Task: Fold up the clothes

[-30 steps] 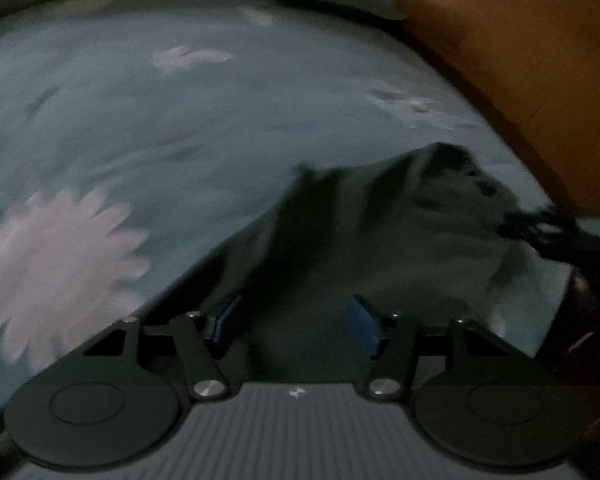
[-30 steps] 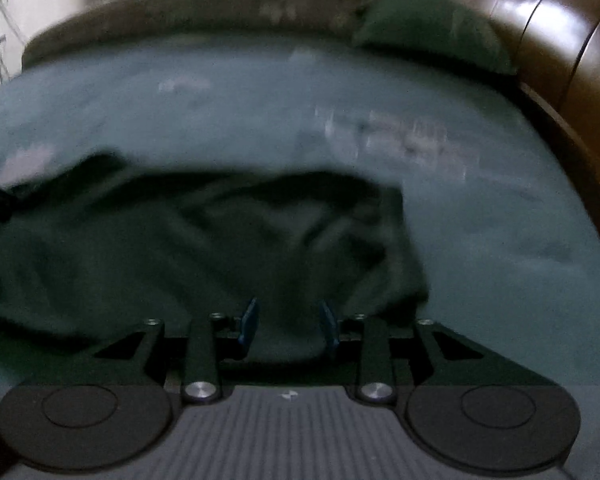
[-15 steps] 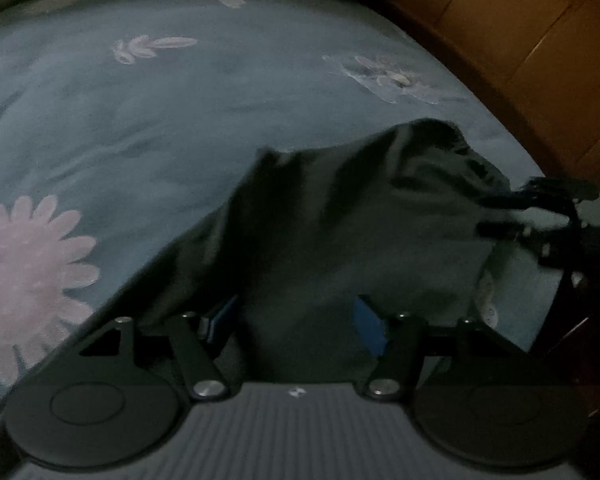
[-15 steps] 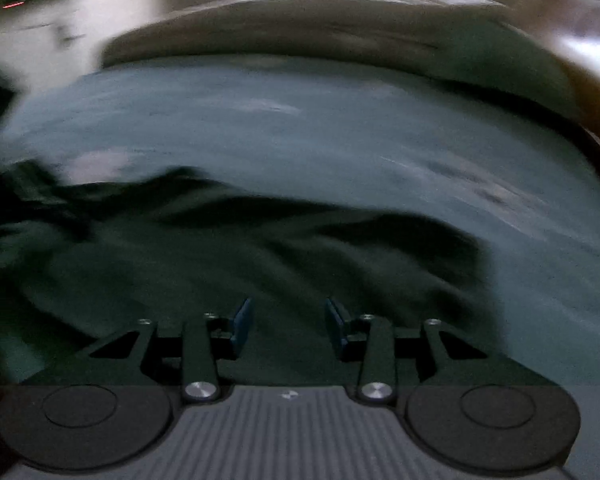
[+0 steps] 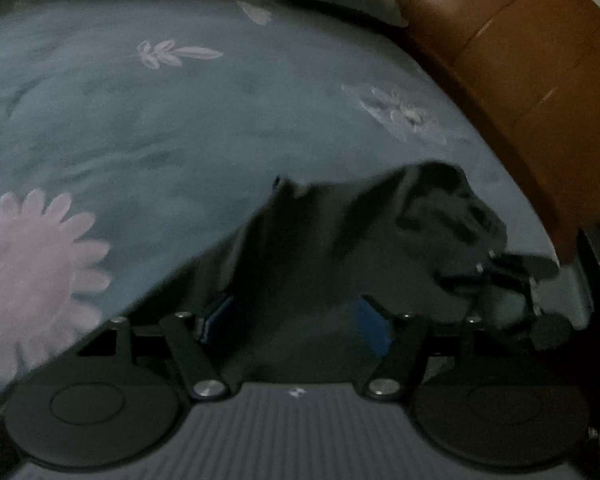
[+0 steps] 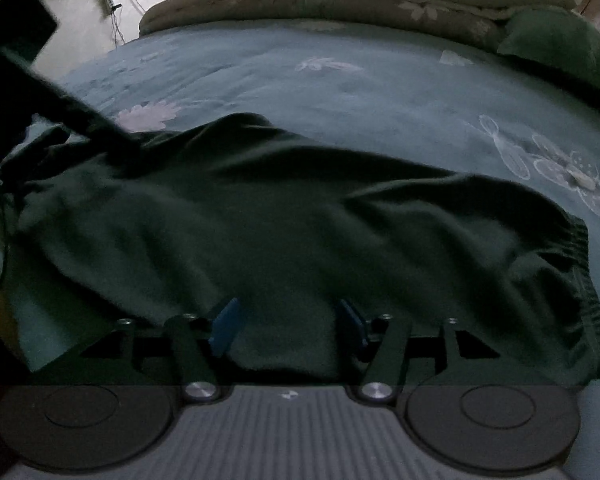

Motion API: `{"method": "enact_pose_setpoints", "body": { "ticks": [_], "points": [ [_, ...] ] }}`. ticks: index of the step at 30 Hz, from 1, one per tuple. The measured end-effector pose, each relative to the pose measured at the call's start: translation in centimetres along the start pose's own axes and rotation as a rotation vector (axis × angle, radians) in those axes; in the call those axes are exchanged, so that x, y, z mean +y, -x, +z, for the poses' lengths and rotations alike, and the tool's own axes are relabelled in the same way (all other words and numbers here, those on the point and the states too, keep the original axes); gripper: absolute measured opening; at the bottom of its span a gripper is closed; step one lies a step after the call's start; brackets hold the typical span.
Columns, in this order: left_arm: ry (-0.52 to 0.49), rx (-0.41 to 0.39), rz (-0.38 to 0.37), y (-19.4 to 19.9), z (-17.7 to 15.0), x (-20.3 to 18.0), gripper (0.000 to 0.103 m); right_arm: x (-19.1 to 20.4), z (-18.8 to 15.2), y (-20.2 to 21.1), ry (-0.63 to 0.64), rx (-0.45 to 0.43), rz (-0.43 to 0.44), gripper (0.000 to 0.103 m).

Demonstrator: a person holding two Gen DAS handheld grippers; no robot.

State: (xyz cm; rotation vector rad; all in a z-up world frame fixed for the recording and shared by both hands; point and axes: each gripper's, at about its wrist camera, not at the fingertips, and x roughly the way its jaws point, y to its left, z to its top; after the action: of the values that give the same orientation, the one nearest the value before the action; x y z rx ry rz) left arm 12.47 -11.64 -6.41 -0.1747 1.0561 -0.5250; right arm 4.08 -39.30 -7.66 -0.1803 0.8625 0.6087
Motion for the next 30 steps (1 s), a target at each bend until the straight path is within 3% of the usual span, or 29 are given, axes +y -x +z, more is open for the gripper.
{"method": "enact_pose_setpoints", "body": {
  "ticks": [4,9,13,16,21,23,25,28,30],
  "points": [
    [0.059,-0.032,0.044,-1.0,1.2,1.5,0.067,-0.4,-0.4,-0.1,-0.016,-0.009,0.007,0.063],
    [0.008,-0.057,0.055,2.1,1.1,0.8,0.067,-0.3,-0.4,-0.3,-0.028,-0.013,0.004,0.067],
    [0.012,-0.003,-0.022,2.8,-1.0,0.5,0.070,0.0,-0.2,-0.7,-0.031,-0.014,0.003,0.074],
    [0.011,0.049,-0.014,1.2,-2.2,0.9,0.069,0.3,-0.1,-0.8,-0.023,-0.009,-0.002,0.079],
    [0.063,-0.048,-0.002,0.3,-0.1,1.6,0.067,1.1,0.1,-1.1,-0.008,0.006,-0.024,0.086],
    [0.038,-0.083,-0.075,0.4,1.1,0.9,0.069,1.4,0.2,-1.1,-0.008,0.009,-0.035,0.087],
    [-0.009,-0.048,-0.148,-0.6,1.7,-0.2,0.070,1.5,0.2,-1.1,-0.016,0.009,-0.040,0.089],
    [-0.097,0.000,-0.106,-3.4,2.3,-1.0,0.069,1.9,0.3,-1.3,-0.018,0.011,-0.056,0.092],
    [-0.100,-0.034,-0.112,-4.8,3.2,-0.8,0.069,2.2,0.3,-1.6,-0.026,0.008,-0.067,0.095]
  ]
}}
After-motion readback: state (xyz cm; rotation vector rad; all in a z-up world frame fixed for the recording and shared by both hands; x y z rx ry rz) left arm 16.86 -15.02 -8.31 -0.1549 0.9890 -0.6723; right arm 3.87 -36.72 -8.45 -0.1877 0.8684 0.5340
